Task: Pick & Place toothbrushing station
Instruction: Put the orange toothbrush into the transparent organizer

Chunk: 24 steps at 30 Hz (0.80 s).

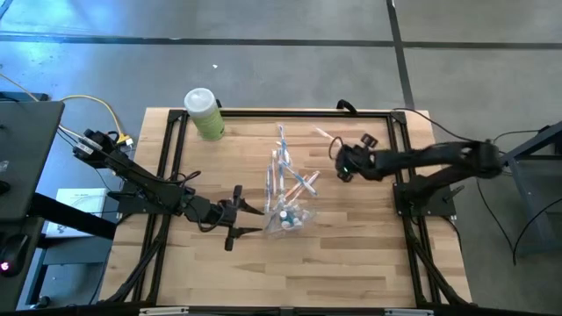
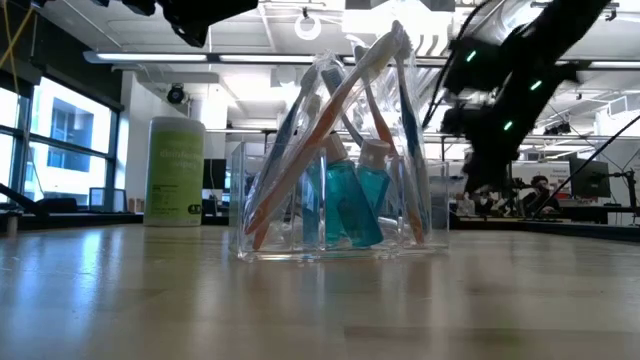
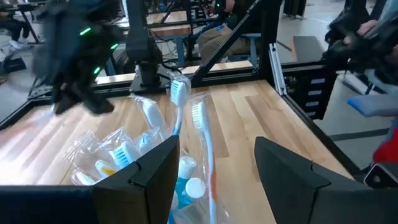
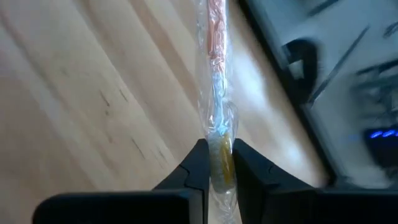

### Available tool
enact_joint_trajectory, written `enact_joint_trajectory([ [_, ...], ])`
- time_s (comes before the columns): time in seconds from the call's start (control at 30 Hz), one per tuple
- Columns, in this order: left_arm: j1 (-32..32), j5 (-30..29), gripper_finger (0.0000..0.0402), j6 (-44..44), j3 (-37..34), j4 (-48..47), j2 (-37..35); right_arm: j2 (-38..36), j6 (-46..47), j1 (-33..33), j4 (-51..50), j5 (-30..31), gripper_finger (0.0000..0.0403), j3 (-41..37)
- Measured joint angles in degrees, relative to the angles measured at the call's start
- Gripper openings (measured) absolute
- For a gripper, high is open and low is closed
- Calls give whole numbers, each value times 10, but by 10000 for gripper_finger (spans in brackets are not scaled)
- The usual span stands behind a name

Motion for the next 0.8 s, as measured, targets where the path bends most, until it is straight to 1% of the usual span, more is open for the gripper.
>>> enact_joint_trajectory([
  [0.1,2,0,204,-11,0,3,0,-69,69,80,-101,51,35,14],
  [0.2,4,0,204,-11,0,7,0,-123,132,156,-176,91,35,32],
  [0.3,4,0,204,-23,0,8,0,-160,162,232,-202,127,36,50],
  [0.4,4,1,204,-59,0,20,0,-172,151,301,-187,164,36,70],
  [0.43,4,2,204,-77,0,24,0,-172,129,324,-165,173,36,74],
  [0.5,4,10,204,-114,0,28,0,-166,48,375,-80,194,36,75],
  [0.63,4,18,204,-149,0,35,0,-132,-168,464,158,215,36,75],
  [0.7,4,19,204,-176,0,44,0,-109,-280,502,278,216,36,75],
  [0.8,4,21,204,-235,0,79,-9,-70,-415,547,413,213,38,76],
])
